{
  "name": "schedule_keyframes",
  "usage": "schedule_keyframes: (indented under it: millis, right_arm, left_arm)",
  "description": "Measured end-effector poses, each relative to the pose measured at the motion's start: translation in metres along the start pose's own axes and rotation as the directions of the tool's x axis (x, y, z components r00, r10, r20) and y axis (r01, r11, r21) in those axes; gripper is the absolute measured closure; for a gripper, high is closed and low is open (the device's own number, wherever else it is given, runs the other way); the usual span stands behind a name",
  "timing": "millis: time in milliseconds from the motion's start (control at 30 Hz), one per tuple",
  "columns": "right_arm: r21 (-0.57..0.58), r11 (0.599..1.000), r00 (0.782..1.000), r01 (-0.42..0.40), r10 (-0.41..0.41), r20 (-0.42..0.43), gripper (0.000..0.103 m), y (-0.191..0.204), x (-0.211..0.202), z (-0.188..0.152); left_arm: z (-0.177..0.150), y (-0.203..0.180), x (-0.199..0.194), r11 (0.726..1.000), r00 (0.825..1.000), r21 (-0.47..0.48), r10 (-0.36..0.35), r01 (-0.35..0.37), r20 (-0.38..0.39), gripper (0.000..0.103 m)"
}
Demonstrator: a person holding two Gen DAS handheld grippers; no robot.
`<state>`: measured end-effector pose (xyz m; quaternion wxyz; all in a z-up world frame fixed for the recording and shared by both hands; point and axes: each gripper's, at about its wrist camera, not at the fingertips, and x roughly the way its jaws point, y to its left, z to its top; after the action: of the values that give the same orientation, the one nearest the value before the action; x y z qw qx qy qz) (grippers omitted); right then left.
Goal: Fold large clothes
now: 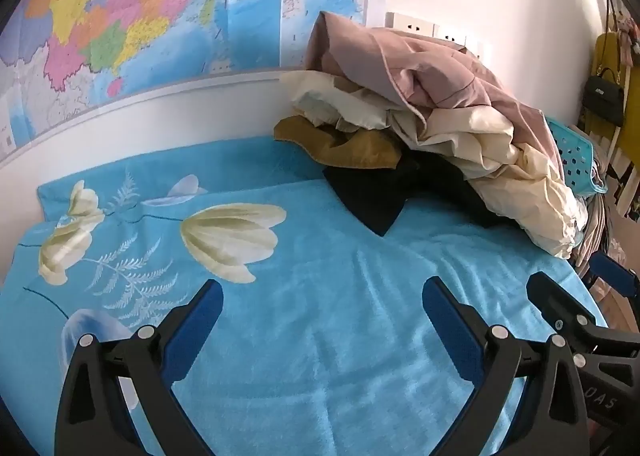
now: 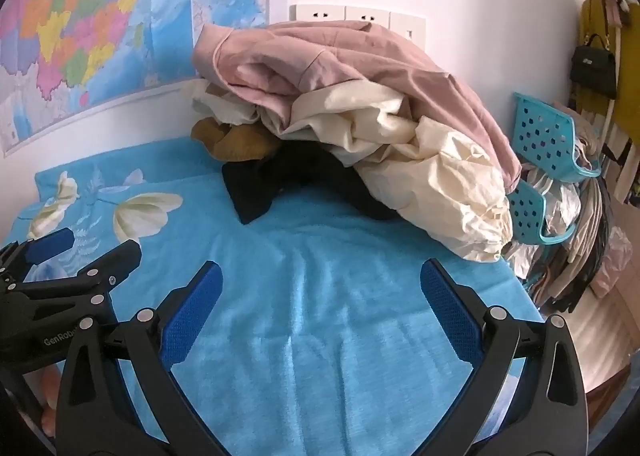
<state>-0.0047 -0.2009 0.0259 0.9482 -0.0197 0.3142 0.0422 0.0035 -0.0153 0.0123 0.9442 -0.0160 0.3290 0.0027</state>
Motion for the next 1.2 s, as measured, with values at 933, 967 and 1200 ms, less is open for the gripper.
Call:
schedule_keyframes:
  millis: [933, 967, 1200]
  right_arm:
    - [0.039, 0.999, 0.998, 0.018, -0.021, 0.059, 0.005, -0.015, -0.013, 0.005]
    - [0.039, 0.999, 0.998, 0.018, -0.020, 0.059, 0.005, -0.015, -0.013, 0.005]
    - [0.036, 0.999, 0.998, 0.020, -0.023, 0.063, 0.005, -0.015, -0.013, 0.007]
  left_arm:
    - [0.008, -0.008, -0.010, 1.000, 0.999, 0.026, -0.002, 0.000, 0.053, 0.006]
    - [0.009, -0.009, -0.010, 1.000, 0.998, 0.028, -0.001, -0.001, 0.056, 0.006]
    - [0.012, -0.011, -0.012, 1.000, 0.998, 0.026, -0.009, 0.008, 0.065, 0.006]
